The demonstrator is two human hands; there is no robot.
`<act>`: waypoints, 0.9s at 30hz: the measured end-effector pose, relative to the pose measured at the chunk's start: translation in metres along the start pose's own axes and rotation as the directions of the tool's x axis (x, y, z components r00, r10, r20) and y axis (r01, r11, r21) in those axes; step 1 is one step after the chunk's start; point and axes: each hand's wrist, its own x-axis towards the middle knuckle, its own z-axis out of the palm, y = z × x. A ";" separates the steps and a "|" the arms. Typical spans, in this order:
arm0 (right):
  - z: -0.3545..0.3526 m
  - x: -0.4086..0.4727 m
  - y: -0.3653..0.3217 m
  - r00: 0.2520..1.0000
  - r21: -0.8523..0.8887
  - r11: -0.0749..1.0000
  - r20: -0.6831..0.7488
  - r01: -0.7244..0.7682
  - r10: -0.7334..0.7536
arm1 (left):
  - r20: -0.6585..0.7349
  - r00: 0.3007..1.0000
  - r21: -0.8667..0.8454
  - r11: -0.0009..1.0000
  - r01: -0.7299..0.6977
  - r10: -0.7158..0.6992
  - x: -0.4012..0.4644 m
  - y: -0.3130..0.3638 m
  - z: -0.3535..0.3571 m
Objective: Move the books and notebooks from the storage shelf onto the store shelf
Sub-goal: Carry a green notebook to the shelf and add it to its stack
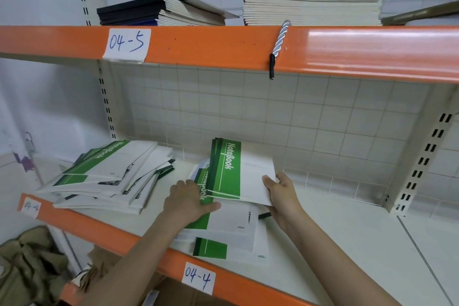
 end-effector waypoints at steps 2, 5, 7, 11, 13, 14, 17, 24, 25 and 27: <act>0.000 -0.001 0.000 1.000 0.001 1.000 0.005 -0.004 0.004 | -0.006 1.000 -0.131 0.991 0.017 -0.018 0.006 -0.001 -0.002; -0.001 0.000 0.003 1.000 -0.009 1.000 0.009 -0.001 0.001 | -0.038 0.998 -0.324 0.945 0.039 -0.054 0.012 -0.005 -0.005; 0.001 -0.001 0.003 1.000 -0.025 1.000 -0.008 0.003 -0.003 | -0.171 0.985 -0.471 0.881 -0.045 -0.041 0.011 -0.005 -0.007; 0.005 -0.001 0.005 0.990 -0.121 0.986 -0.068 0.117 -0.126 | -0.120 0.985 -0.920 0.387 -0.064 -0.121 0.001 0.009 -0.023; 0.009 -0.004 0.006 0.982 -0.177 0.969 -0.035 0.174 -0.183 | -0.109 0.993 -0.932 0.352 -0.089 -0.038 -0.006 0.016 -0.030; 0.011 -0.007 0.005 0.982 -0.198 0.962 0.003 0.187 -0.190 | -0.114 0.993 -0.934 0.337 -0.117 0.027 -0.008 0.018 -0.030; 0.013 -0.005 0.003 0.975 -0.267 0.937 0.071 0.223 -0.212 | -0.181 0.969 -0.949 0.227 -0.217 0.171 -0.010 0.019 -0.031; 0.019 -0.001 -0.017 0.911 -0.198 0.891 0.146 0.409 -0.386 | -0.409 0.892 -0.847 0.282 -0.450 0.195 -0.004 0.017 -0.027; 0.022 -0.001 -0.016 0.909 -0.179 0.893 0.143 0.412 -0.391 | -0.412 0.902 -0.868 0.244 -0.432 0.132 -0.004 0.019 -0.026; 0.026 -0.001 -0.010 0.914 -0.150 0.904 0.139 0.400 -0.381 | -0.388 0.921 -0.907 0.167 -0.386 0.019 -0.002 0.023 -0.024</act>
